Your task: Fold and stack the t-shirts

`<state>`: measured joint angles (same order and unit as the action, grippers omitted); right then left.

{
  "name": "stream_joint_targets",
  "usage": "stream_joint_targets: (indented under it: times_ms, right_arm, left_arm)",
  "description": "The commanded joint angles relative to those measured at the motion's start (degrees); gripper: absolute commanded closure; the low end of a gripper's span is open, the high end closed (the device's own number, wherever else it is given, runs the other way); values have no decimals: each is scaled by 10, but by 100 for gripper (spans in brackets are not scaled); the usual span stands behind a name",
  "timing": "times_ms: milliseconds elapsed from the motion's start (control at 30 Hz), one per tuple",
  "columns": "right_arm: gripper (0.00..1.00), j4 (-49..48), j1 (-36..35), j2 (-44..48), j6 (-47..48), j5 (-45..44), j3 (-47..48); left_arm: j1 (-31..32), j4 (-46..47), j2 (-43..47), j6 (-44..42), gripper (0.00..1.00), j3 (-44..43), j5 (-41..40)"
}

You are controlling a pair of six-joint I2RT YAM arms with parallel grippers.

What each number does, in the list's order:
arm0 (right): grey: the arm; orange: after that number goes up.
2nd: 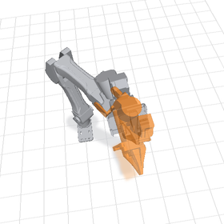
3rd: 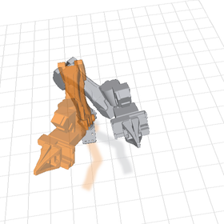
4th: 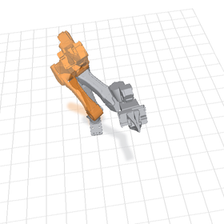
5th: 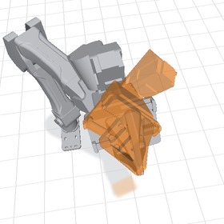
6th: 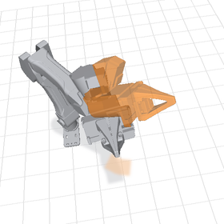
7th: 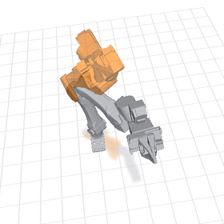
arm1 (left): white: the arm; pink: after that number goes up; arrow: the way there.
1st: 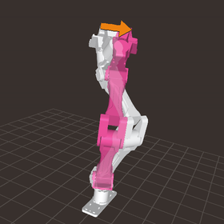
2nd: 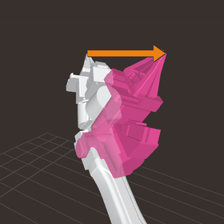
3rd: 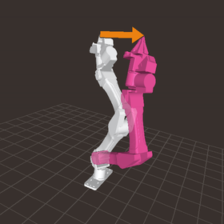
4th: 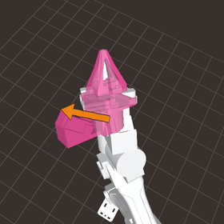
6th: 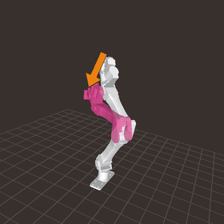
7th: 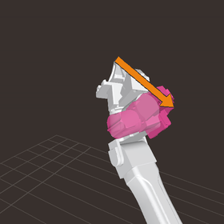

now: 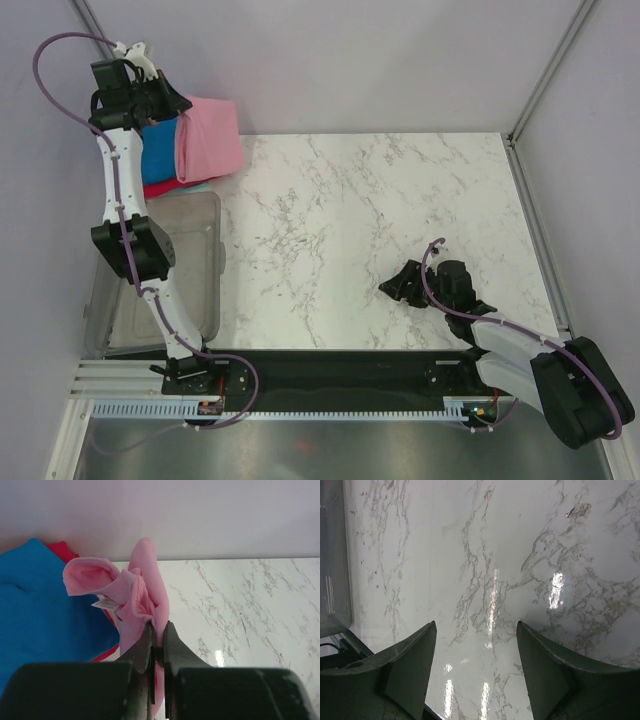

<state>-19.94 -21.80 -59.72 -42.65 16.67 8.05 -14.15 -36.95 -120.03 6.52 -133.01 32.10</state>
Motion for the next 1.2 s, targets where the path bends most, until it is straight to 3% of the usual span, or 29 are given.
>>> stream_joint_targets:
  times_ms: [0,633,1167]
  right_arm:
    - [26,23,-2,-10,14,-2,3]
    - [25,21,-2,-14,17,2,3]
    - [24,19,-2,-20,19,4,6]
  left_arm:
    - [-16,35,66,-1,98,-14,26]
    - [-44,57,99,16,98,14,58]
    - [-61,64,1,23,98,-29,79]
